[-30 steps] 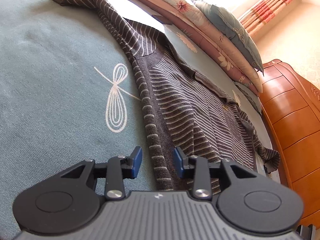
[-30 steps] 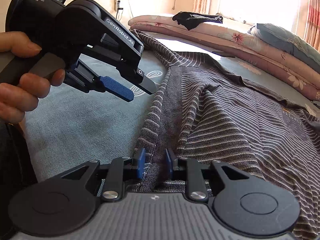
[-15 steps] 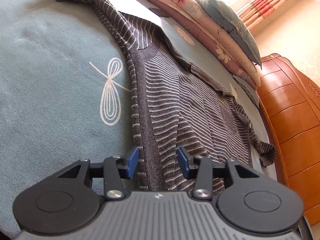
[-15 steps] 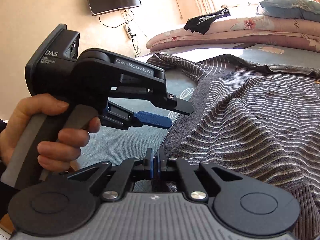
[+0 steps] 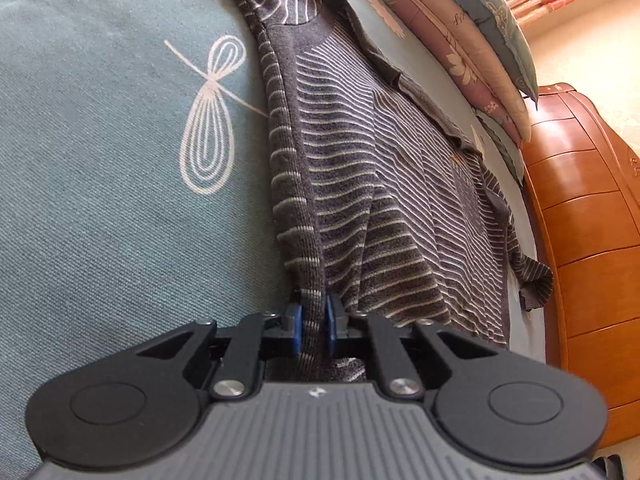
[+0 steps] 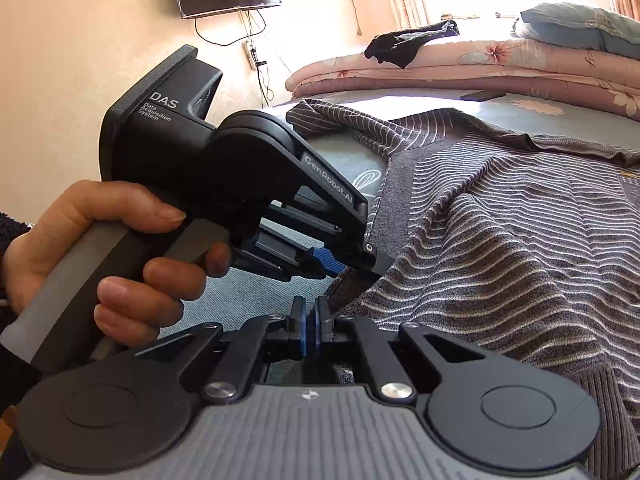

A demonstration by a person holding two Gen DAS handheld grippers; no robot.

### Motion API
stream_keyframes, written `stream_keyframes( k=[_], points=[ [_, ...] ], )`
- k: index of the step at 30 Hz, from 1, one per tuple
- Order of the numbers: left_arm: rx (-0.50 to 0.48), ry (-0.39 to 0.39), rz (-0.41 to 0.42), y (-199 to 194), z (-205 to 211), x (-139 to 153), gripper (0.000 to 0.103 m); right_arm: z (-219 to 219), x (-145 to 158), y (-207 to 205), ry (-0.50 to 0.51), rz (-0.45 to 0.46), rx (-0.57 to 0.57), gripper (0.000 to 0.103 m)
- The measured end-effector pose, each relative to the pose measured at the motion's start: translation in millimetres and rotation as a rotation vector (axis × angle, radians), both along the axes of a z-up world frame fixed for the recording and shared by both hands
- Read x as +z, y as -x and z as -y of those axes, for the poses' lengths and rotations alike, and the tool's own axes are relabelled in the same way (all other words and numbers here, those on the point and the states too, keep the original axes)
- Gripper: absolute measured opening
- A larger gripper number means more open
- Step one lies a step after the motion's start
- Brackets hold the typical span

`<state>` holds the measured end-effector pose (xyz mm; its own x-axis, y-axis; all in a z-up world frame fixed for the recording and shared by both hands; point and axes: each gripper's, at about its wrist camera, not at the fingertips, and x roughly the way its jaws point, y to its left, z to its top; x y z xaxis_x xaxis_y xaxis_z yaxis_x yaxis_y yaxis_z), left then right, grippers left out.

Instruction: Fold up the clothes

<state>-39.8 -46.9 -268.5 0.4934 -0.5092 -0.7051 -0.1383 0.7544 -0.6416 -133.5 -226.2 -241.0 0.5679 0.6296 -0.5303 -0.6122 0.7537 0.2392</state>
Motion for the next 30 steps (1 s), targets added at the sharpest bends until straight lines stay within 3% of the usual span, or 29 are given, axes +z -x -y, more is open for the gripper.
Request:
stream_keyframes(
  k=[4,13,20,25,30],
  points=[
    [0.032,-0.124,0.053,6.9,-1.2,12.7,0.003,5.2,6.8,1.0,-0.007,0.014,-0.003,0.007],
    [0.169,-0.208,0.134,6.8,-48.2,58.3,0.003,60.8,34.4,0.8,-0.125,0.067,-0.141,0.02],
    [0.168,-0.251,0.022,-9.2,-54.7,25.8,0.003,93.9,37.8,-5.6,-0.174,0.063,-0.262,0.022],
    [0.128,-0.292,0.052,-7.1,-38.8,23.2,0.003,103.7,32.1,-12.3,-0.168,0.045,-0.317,0.024],
    [0.147,-0.275,0.052,-4.7,-46.5,22.2,0.003,102.3,26.6,-18.2,-0.157,0.032,-0.335,0.028]
  ],
)
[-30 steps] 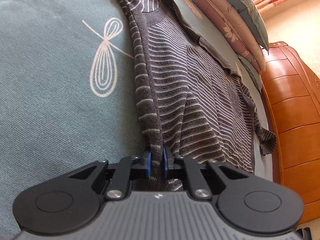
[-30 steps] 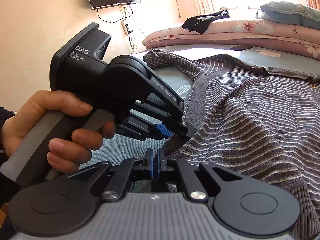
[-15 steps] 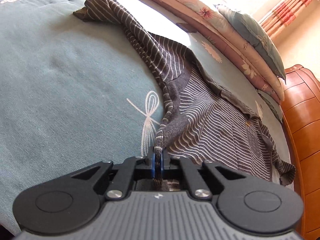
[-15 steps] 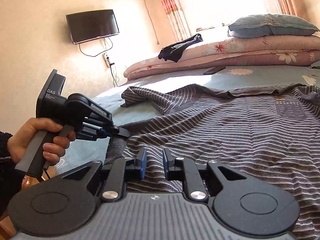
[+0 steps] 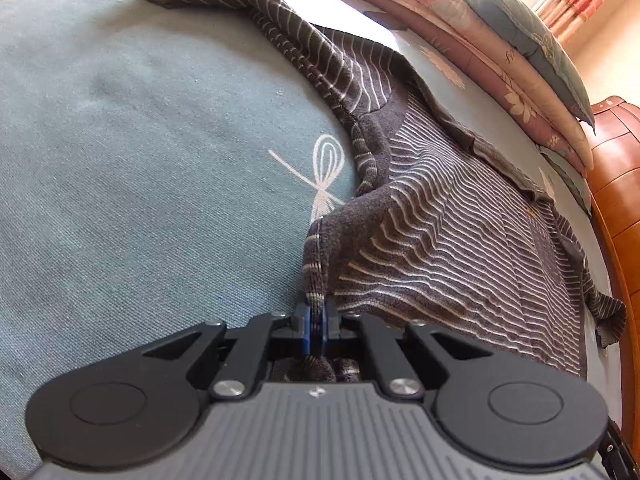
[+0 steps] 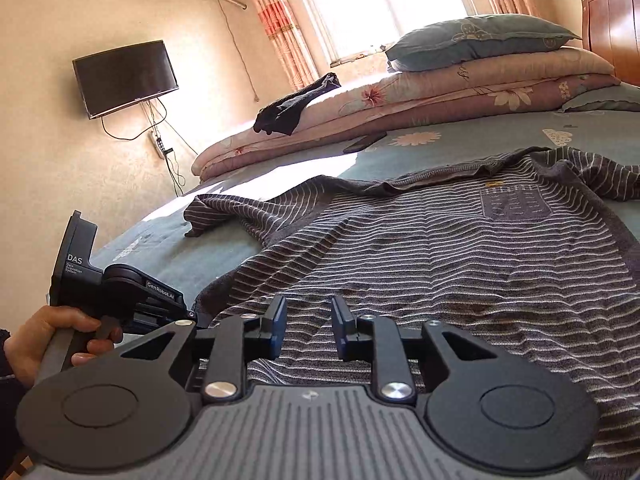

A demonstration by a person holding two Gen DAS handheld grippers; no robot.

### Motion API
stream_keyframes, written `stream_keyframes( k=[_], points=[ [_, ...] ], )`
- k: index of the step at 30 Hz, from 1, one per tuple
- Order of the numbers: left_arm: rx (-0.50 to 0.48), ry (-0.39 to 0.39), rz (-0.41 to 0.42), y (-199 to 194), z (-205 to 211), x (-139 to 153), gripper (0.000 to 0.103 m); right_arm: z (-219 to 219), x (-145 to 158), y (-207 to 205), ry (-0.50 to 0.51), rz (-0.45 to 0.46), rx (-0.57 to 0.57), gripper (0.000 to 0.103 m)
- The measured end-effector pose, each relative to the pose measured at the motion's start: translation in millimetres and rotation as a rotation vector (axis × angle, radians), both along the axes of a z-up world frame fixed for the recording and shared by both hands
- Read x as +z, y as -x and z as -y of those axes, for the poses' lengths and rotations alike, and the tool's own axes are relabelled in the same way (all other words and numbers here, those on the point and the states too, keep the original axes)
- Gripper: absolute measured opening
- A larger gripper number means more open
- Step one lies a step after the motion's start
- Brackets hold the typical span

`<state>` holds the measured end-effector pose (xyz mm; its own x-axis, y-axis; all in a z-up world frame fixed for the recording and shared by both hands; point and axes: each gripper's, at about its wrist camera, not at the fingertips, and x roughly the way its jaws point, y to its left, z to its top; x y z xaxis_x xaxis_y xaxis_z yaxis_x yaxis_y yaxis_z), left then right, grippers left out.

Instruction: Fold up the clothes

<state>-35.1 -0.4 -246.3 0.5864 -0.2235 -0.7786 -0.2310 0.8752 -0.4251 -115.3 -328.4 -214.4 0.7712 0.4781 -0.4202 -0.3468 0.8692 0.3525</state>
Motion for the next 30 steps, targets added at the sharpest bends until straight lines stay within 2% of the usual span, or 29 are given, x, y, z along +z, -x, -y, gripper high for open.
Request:
stream_keyframes(
  k=[8,10,12,14,16,18,21,24,27,30],
  points=[
    [0.024,-0.016,0.059,-4.6,-15.1,19.6,0.003,-5.1,-6.4,-0.9,0.023,-0.017,-0.003,0.028],
    [0.022,-0.039,0.017,-9.6,-11.5,10.2,0.003,-6.2,-7.7,-2.3,0.026,-0.029,0.0,0.028],
    [0.033,-0.023,-0.004,-9.8,-12.4,0.4,0.003,-7.2,-8.1,-1.6,0.037,-0.028,-0.007,0.029],
    [0.036,0.001,0.014,-6.3,-15.3,-0.6,0.004,-7.5,-7.6,-0.8,0.048,-0.028,-0.007,0.029],
    [0.025,0.032,0.001,-5.5,-19.6,-0.6,0.008,-6.4,-7.3,-0.1,0.046,-0.026,-0.01,0.038],
    [0.034,0.05,0.0,-1.1,-25.4,4.3,0.008,-6.1,-6.9,0.4,0.049,-0.025,-0.012,0.04],
    [0.034,0.048,0.067,5.6,-36.7,22.6,0.011,-3.3,-5.3,1.7,0.031,-0.021,-0.011,0.04],
    [0.049,0.107,0.144,-1.4,-52.5,40.3,0.026,-2.4,-5.4,2.4,0.023,-0.021,-0.012,0.04],
    [0.048,0.168,0.164,-28.9,-54.3,45.5,0.026,-3.0,-6.5,1.2,0.024,-0.023,-0.012,0.04],
    [0.047,0.255,0.102,-69.2,-46.9,29.3,0.026,-5.0,-6.7,-2.7,0.031,-0.024,-0.008,0.04]
  ],
)
